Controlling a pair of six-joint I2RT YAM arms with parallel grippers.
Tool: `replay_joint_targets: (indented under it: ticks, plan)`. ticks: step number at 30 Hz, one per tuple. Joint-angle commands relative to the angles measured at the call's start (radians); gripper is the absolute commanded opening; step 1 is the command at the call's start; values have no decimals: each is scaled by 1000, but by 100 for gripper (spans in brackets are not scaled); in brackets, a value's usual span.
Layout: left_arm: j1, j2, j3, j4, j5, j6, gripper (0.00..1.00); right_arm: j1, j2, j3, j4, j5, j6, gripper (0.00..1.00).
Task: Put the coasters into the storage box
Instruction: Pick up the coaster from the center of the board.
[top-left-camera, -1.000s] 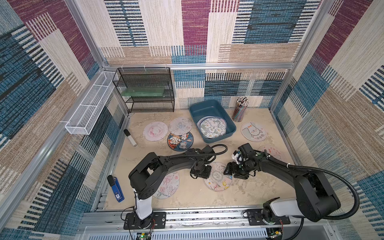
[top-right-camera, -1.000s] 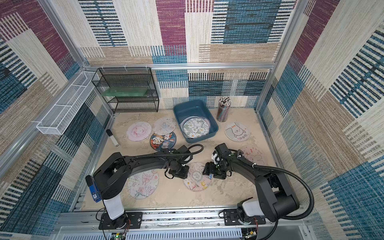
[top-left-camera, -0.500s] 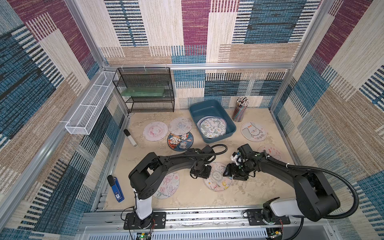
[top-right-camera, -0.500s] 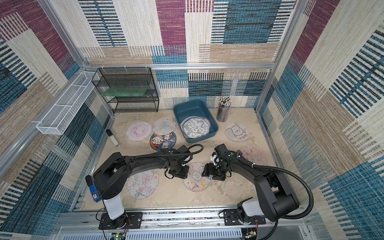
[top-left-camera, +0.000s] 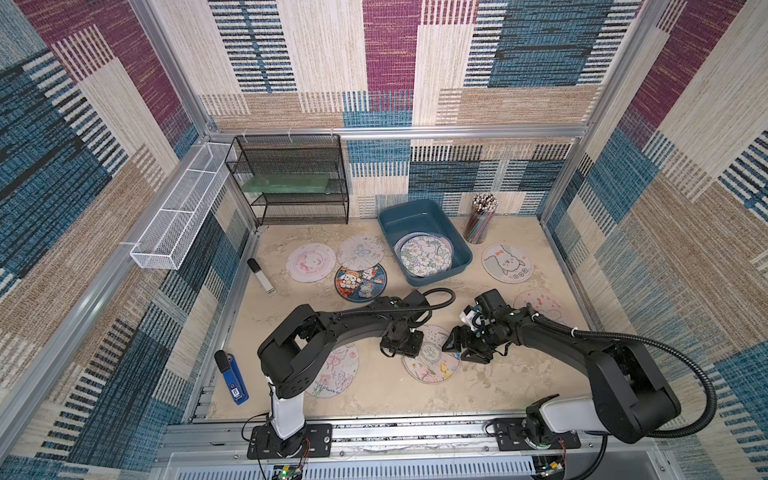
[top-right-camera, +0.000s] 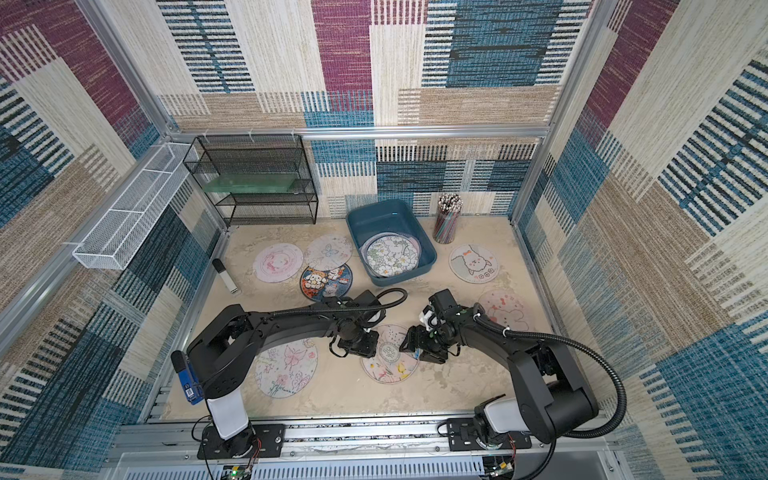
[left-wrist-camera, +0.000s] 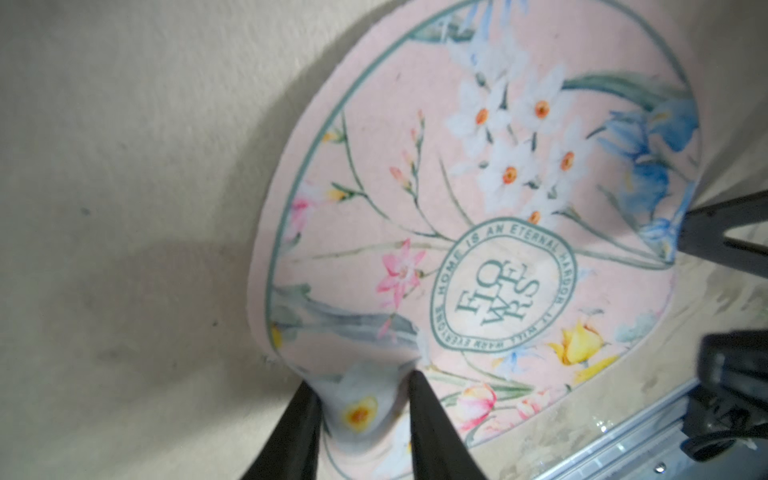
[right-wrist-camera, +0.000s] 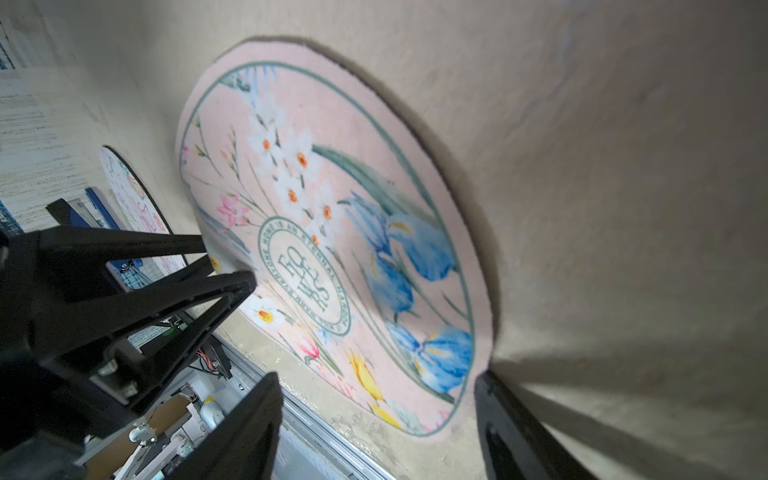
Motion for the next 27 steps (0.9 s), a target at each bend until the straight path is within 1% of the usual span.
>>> replay_joint_targets:
  ticks: [1, 6, 11, 16, 20, 25, 27]
  plan:
    - [-2, 21, -10, -8, 29, 18, 35, 0, 9, -7, -18, 108, 34, 76]
    - [-1, 24, -8, -9, 32, 20, 35, 4, 8, -9, 37, 75, 58, 77]
    - [-2, 26, -8, -9, 33, 18, 34, 8, 0, -13, 74, 73, 82, 75]
    - [-1, 27, -5, -12, 31, 18, 34, 6, 3, -14, 98, 67, 92, 68]
    - [-1, 28, -5, -13, 31, 20, 34, 6, 16, -16, 102, 61, 81, 65]
    - [-1, 30, -4, -18, 30, 20, 34, 13, 41, -10, 114, 43, 71, 53]
    - [-1, 30, -5, -20, 28, 20, 34, 17, 44, -3, 105, 47, 63, 44]
